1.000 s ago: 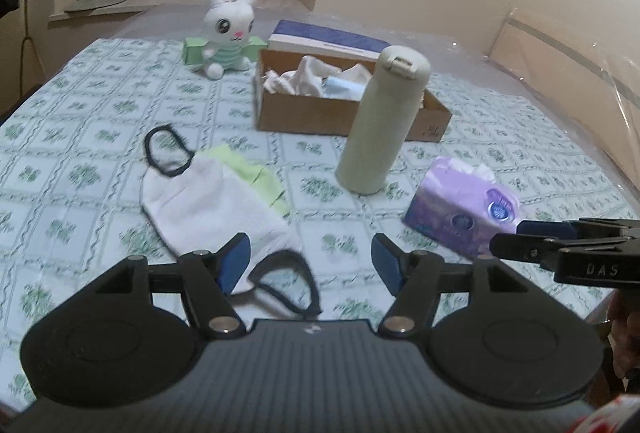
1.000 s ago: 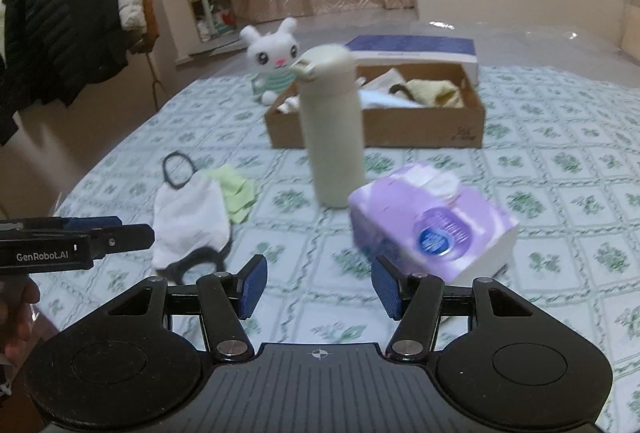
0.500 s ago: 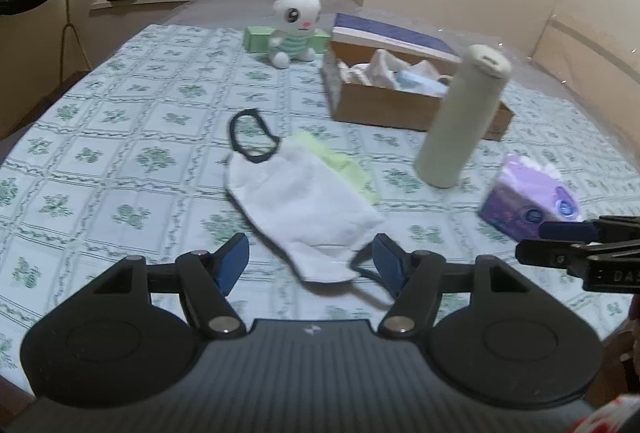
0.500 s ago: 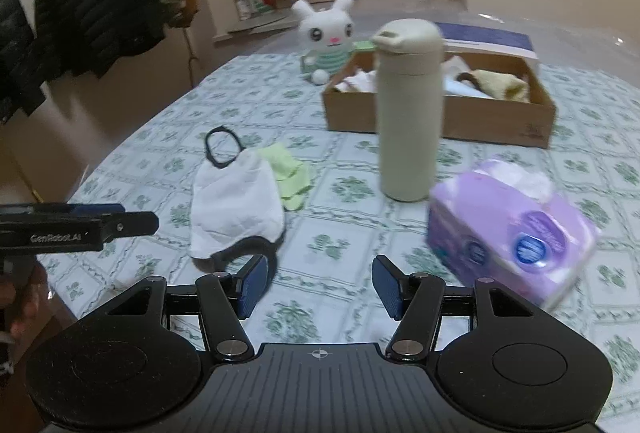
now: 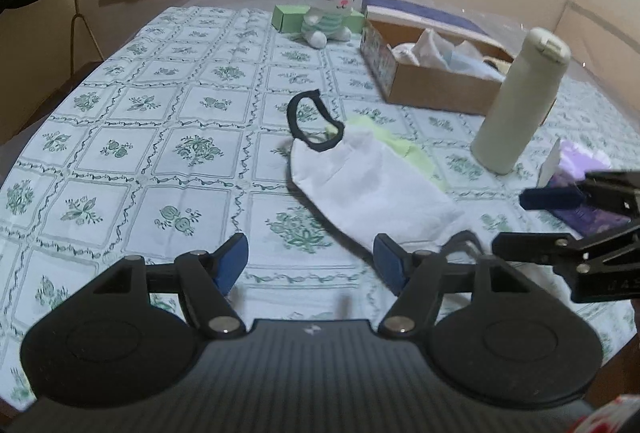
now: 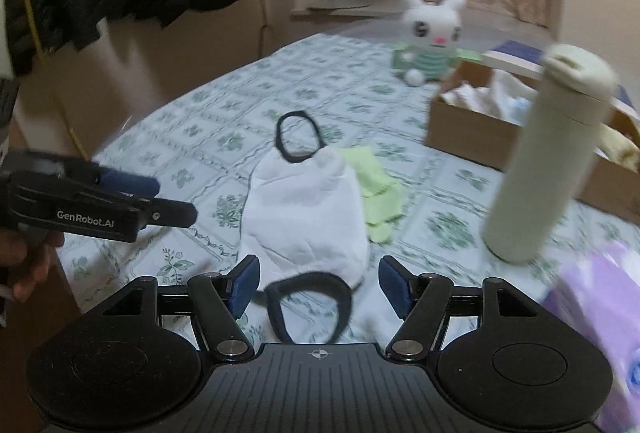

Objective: Organize soft objects
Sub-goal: 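Lower the right gripper onto the white face mask and close on it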

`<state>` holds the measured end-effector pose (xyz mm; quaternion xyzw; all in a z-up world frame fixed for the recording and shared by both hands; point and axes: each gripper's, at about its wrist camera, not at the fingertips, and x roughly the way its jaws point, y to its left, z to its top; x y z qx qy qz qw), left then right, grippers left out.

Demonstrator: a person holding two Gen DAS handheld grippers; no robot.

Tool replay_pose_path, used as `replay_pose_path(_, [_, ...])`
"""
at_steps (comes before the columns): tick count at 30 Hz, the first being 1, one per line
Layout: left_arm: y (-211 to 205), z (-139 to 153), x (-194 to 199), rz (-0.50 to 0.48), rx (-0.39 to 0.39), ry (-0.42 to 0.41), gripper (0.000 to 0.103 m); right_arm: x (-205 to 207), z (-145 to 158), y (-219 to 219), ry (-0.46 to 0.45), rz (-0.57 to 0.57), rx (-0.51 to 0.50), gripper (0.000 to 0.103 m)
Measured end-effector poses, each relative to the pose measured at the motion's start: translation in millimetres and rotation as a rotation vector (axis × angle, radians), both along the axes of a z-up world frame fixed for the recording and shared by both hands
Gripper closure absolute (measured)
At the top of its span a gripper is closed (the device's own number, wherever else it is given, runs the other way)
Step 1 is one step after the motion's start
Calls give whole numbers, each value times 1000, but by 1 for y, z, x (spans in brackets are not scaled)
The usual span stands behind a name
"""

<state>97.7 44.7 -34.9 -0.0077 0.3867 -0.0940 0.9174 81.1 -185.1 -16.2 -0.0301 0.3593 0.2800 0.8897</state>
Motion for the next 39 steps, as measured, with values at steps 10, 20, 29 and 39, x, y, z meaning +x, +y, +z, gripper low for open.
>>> replay_pose_path(10, [24,-14,32,16,11,3,37,40,-38,54,-43,165,-136,35])
replay_pose_path(20, [33,-33,46,32,-16,30,37,50,-56,66,-46,206,-198,70])
replay_pose_path(29, [27,-25,40,17,-21,19,37,33,-26,49,-111,134,-150,99])
replay_pose_path(39, [3,-17,40,-65,-18,4,37,16,14,-14,-153,-41,-77,99])
